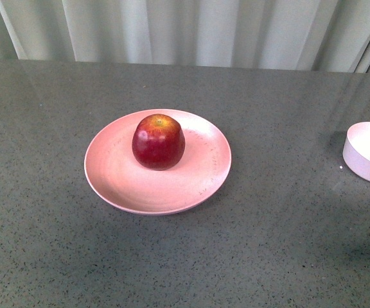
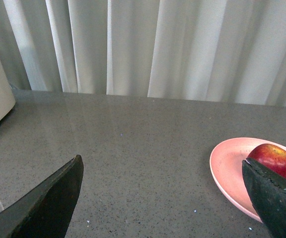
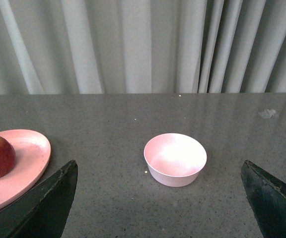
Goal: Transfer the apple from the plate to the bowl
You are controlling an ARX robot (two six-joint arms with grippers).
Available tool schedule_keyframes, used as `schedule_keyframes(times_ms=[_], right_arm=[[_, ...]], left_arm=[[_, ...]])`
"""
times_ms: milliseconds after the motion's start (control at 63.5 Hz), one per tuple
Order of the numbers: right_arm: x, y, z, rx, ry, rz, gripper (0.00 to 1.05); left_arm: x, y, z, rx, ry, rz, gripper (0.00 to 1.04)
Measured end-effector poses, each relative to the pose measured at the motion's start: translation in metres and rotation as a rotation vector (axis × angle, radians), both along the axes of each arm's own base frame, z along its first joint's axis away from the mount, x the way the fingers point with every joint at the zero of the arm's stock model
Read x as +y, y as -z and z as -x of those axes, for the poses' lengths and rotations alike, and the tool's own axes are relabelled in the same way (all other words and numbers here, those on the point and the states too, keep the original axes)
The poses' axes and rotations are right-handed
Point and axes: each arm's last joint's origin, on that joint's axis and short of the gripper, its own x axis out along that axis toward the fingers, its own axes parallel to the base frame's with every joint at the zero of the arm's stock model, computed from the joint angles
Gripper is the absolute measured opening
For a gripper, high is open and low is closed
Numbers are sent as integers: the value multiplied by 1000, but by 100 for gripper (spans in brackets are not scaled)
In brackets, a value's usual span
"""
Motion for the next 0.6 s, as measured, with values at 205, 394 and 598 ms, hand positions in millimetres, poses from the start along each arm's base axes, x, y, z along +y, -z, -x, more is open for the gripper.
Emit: schedule_keyframes(times_ms=[205,394,598], right_arm=[[0,0,0,0,0,0,96],[-7,-1,-24,407,-262,100,96],[-31,-18,-93,372,-198,169,96]], left_arm=[[0,0,0,0,0,0,96],[0,0,0,0,0,0,96],[0,0,0,0,0,0,96]])
